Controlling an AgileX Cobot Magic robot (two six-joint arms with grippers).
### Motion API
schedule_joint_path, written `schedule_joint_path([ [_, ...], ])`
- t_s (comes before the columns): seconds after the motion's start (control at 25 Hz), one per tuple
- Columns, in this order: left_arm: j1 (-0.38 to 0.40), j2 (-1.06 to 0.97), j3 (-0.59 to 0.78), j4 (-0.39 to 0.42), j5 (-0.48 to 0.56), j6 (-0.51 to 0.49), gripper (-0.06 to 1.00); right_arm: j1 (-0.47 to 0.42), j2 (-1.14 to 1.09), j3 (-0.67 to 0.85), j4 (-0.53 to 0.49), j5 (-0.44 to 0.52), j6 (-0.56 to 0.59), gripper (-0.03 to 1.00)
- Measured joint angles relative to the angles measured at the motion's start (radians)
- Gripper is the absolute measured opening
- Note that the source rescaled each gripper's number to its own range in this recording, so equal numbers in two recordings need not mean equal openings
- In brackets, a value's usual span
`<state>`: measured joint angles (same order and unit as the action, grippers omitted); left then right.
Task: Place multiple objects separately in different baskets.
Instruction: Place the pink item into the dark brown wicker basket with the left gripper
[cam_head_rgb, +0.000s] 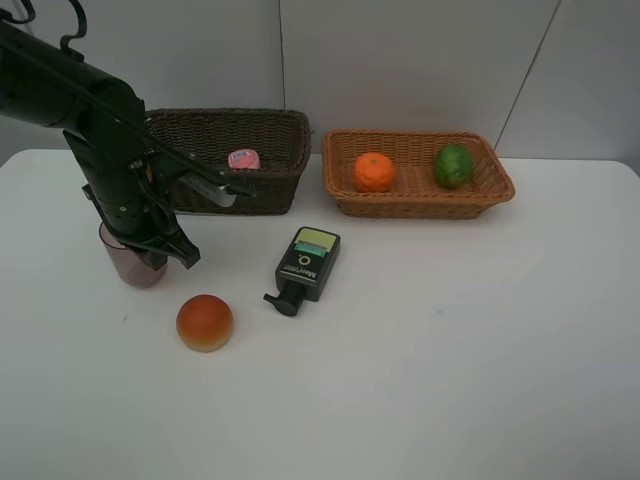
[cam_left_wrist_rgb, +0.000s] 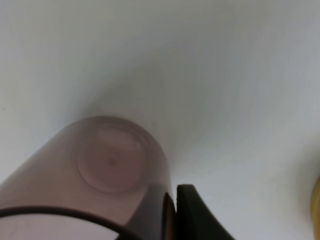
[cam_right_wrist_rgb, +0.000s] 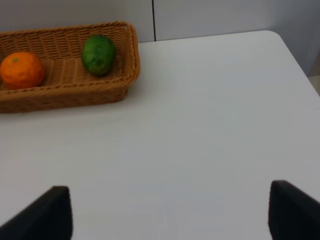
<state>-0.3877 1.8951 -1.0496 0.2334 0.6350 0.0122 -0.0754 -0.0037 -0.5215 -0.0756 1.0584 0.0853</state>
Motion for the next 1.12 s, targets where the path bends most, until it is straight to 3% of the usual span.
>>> schedule_joint_path([
  [0.76,0.0,-0.093,-0.002,0.0,0.03,-0.012,0.0,0.0,0.0,0.0,0.0,0.0,0.0,0.66],
  [1.12,0.0,-0.121,-0.233,0.0,0.21,-0.257,0.0,0.0,0.0,0.0,0.0,0.0,0.0,0.66],
])
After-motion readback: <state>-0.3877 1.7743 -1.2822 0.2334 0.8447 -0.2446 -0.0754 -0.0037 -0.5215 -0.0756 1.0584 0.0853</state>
